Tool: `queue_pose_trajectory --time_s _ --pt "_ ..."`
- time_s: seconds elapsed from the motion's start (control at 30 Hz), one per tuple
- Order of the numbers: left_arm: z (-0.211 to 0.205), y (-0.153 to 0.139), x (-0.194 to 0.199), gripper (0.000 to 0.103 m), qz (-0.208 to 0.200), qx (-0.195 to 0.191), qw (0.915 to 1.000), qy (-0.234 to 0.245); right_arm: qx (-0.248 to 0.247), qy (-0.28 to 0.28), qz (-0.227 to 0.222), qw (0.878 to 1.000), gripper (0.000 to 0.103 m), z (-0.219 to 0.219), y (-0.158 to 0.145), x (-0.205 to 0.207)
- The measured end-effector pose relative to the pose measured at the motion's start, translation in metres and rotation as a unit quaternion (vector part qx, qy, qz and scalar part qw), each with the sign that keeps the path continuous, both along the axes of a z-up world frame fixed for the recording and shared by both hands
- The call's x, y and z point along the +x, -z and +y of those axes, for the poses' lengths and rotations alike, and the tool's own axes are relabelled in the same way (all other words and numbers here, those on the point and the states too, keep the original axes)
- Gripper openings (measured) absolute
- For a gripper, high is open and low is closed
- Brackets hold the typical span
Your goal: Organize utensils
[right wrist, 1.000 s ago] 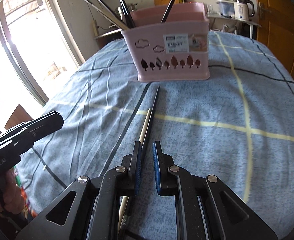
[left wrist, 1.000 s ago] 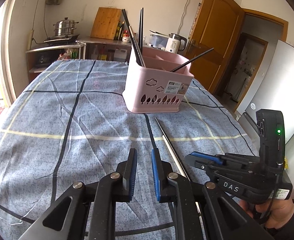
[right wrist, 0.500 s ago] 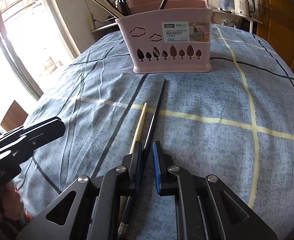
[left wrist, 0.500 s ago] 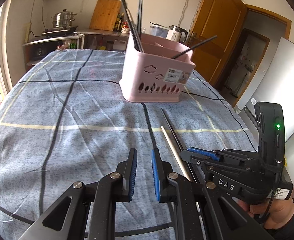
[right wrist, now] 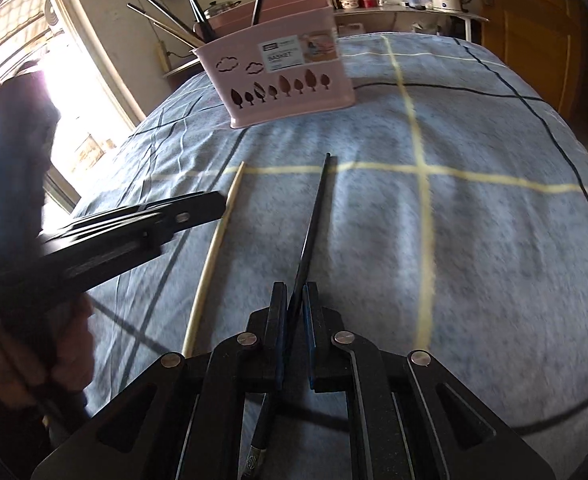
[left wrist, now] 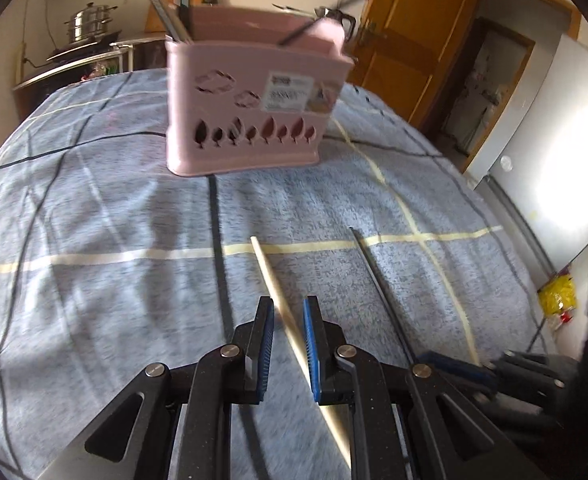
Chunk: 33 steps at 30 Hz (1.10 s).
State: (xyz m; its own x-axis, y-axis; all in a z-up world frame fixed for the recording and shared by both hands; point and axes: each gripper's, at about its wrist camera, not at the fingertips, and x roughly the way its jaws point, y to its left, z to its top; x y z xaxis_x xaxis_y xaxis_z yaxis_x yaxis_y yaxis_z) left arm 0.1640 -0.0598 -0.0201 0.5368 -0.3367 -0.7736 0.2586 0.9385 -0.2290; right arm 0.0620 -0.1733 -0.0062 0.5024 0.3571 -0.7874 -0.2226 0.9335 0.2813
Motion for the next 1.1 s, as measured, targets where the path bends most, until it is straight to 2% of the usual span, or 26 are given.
queue_pose_trajectory --time_s 0.1,0.13,0.33,0.57,0.67,0.9,1.07,1.1 --pt "-0.011 0.003 0.001 0.013 -0.012 0.026 0.9996 0.004 0.003 0.001 0.003 1.0 0.008 -0.004 0.0 -0.003" --pt "-0.011 0.004 0.001 0.009 -0.011 0.033 0.9994 0.004 0.004 0.001 0.004 1.0 0.008 -0.005 -0.001 -0.003" --pt "0.017 0.002 -0.005 0.006 -0.005 0.029 0.9994 -0.017 0.004 0.011 0.003 1.0 0.011 -0.008 -0.005 0.005" --pt "0.053 0.002 -0.004 0.007 0.012 0.014 0.9987 -0.048 -0.012 0.009 -0.003 1.0 0.018 -0.002 -0.007 0.039" --pt "0.054 0.0 0.006 0.008 0.02 0.014 0.9986 -0.047 -0.021 0.009 0.0 1.0 0.024 0.001 -0.005 0.054" --pt "0.042 0.001 0.023 0.009 0.022 0.041 0.9985 -0.03 -0.03 0.01 0.008 0.999 0.024 0.005 -0.002 0.079" --pt "0.032 0.003 0.027 0.009 0.004 0.066 0.9974 -0.027 -0.037 0.014 0.002 0.999 0.023 0.01 -0.001 0.085" --pt "0.029 0.003 0.028 0.01 0.001 0.072 0.997 -0.027 -0.039 0.015 0.002 0.999 0.02 0.011 -0.001 0.086"
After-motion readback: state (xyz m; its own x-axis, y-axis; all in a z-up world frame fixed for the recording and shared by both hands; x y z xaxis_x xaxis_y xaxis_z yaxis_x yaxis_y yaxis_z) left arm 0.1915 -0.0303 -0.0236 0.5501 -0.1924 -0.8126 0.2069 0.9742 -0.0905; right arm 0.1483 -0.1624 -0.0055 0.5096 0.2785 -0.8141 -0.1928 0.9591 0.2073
